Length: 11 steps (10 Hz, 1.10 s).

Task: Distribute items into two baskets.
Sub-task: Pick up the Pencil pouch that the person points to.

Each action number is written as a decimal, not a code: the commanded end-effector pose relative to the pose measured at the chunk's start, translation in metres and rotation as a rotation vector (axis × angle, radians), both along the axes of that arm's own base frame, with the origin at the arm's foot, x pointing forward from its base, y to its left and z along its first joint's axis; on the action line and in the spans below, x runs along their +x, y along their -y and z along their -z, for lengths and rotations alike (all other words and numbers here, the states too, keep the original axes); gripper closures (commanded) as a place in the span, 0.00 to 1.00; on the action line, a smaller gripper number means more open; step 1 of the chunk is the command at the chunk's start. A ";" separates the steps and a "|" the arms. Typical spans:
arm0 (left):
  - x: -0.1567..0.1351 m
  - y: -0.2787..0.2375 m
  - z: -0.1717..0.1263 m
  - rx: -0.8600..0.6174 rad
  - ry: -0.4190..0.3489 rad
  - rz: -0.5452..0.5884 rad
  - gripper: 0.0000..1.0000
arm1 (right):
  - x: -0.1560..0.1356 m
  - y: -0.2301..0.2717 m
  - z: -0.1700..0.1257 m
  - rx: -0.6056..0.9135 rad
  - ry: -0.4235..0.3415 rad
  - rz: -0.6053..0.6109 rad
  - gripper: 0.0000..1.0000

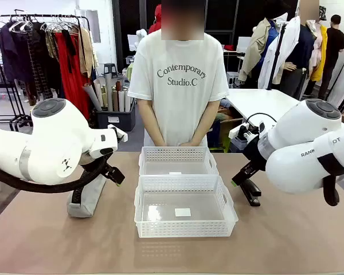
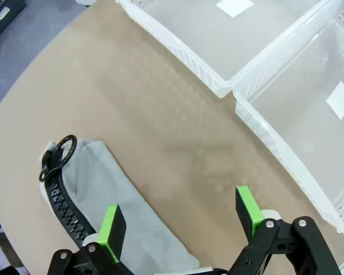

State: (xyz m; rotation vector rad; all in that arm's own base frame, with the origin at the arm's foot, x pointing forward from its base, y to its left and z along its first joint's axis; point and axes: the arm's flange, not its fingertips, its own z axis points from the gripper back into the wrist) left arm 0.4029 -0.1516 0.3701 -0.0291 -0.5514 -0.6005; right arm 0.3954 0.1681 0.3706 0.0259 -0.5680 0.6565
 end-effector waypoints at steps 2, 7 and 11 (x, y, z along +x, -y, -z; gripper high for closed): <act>0.000 0.000 0.000 0.000 0.000 0.000 0.00 | 0.000 0.000 0.000 0.000 0.000 0.000 0.00; 0.000 0.000 0.000 0.000 0.000 0.000 0.00 | 0.000 0.000 0.000 0.000 0.000 0.000 0.00; 0.000 0.000 0.000 0.000 0.000 0.000 0.00 | 0.000 0.000 0.000 0.000 0.000 0.000 0.00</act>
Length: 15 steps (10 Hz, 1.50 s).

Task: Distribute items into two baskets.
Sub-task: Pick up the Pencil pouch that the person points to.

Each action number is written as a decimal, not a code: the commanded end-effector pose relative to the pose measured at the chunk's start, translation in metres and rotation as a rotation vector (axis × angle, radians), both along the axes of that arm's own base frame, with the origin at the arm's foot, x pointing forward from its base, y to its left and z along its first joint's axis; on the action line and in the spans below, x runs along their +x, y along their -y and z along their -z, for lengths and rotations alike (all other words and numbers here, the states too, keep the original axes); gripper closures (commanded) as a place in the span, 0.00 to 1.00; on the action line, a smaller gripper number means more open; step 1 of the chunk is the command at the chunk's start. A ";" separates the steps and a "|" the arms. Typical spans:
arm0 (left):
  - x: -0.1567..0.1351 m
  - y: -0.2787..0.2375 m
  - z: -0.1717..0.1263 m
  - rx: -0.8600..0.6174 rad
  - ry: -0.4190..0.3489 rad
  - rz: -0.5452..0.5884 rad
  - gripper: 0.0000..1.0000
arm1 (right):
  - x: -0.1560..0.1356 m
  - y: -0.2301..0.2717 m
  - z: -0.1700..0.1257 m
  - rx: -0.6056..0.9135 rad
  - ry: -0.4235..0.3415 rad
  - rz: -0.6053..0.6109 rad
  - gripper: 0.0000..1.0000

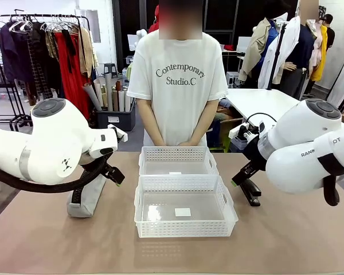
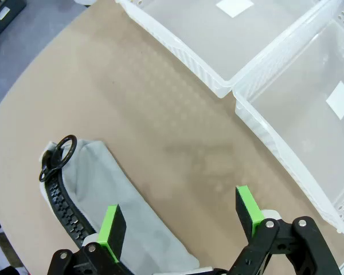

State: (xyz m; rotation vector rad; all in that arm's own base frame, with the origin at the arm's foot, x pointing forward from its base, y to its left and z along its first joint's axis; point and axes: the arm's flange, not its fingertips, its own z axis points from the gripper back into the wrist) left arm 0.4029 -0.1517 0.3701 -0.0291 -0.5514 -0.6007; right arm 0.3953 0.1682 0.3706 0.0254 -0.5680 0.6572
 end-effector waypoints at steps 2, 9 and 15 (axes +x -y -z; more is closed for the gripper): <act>0.000 0.000 0.000 0.000 0.000 0.000 0.00 | 0.000 0.000 0.000 0.001 0.000 0.000 0.00; 0.000 0.000 0.000 0.000 0.000 0.000 0.00 | 0.000 0.000 0.000 0.001 0.000 0.000 0.00; -0.006 0.004 -0.029 -0.050 -0.072 0.000 0.00 | 0.004 -0.009 -0.032 0.132 -0.101 -0.042 0.00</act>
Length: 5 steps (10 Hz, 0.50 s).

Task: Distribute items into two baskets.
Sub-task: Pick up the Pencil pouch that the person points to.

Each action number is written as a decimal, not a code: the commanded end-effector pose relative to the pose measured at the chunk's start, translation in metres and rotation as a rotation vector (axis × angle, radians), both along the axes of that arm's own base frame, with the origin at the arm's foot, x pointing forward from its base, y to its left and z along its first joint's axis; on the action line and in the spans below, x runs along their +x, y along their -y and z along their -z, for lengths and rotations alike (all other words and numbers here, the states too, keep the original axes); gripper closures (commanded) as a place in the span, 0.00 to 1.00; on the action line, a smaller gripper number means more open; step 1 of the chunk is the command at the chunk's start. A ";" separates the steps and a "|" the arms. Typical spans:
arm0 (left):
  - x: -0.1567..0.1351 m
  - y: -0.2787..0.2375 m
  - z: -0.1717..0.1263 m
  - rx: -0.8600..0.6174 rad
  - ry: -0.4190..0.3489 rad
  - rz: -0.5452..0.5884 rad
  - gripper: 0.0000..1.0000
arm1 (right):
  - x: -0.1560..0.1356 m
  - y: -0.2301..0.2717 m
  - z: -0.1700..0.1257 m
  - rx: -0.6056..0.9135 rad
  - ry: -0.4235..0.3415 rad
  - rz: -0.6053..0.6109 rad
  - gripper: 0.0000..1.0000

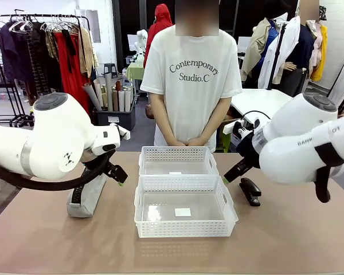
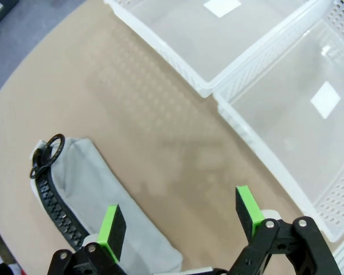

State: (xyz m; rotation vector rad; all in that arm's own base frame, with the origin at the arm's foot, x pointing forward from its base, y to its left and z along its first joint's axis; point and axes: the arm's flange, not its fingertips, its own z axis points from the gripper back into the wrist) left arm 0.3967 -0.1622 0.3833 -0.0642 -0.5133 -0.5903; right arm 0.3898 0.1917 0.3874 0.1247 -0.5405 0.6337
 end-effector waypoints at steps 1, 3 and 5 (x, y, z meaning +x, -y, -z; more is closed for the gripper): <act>-0.001 -0.008 -0.025 -0.058 -0.035 -0.009 0.00 | 0.010 0.015 -0.022 0.074 -0.048 -0.036 0.00; -0.001 -0.005 -0.054 -0.225 -0.117 -0.046 0.00 | 0.017 0.017 -0.043 0.205 -0.192 -0.031 0.00; -0.001 -0.011 -0.079 -0.383 -0.144 -0.014 0.00 | 0.029 0.025 -0.060 0.336 -0.305 0.009 0.00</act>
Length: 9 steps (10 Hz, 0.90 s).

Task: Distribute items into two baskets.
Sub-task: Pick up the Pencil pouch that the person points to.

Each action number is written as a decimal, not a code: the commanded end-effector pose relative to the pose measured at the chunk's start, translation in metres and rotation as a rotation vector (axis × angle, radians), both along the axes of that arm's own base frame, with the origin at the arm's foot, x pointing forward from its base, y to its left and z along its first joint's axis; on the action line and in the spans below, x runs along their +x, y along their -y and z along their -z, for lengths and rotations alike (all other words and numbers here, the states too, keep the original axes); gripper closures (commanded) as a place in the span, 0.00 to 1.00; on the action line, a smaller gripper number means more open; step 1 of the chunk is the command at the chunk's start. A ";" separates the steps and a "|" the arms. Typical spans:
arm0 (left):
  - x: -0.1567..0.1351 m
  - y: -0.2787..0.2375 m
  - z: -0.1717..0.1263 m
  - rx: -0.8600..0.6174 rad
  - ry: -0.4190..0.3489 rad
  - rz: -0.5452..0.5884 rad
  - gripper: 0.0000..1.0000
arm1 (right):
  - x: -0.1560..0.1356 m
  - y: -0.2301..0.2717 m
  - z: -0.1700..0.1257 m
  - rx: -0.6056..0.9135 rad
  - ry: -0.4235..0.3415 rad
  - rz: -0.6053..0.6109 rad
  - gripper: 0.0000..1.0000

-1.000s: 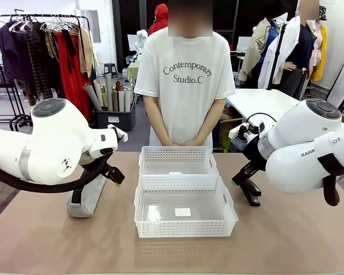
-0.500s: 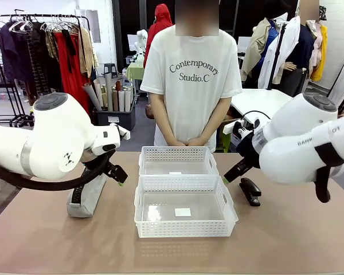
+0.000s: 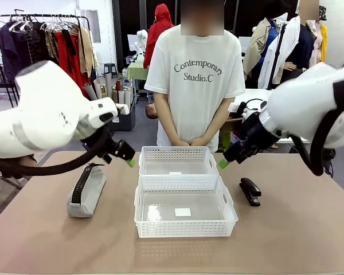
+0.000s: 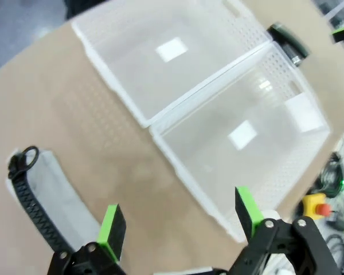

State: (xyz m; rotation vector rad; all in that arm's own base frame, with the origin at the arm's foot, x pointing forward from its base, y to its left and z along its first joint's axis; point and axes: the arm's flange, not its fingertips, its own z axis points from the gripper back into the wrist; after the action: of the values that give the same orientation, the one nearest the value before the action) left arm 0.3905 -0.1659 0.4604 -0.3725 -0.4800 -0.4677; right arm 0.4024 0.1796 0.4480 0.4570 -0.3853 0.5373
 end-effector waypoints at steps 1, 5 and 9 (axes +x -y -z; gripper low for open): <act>0.004 -0.017 -0.013 -0.173 -0.045 0.025 0.00 | 0.021 0.017 -0.006 0.132 -0.101 0.025 0.00; 0.019 -0.026 -0.011 -0.362 -0.091 0.018 0.00 | 0.038 0.036 -0.010 0.390 -0.220 0.107 0.00; 0.007 -0.026 -0.023 -0.312 -0.078 -0.003 0.00 | 0.029 0.038 -0.017 0.344 -0.219 0.118 0.00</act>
State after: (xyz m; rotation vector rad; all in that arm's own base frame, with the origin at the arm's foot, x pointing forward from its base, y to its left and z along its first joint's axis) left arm 0.3988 -0.1398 0.4780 -0.6741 -0.4751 -0.3731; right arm 0.4328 0.1416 0.4605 0.8009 -0.2916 0.2986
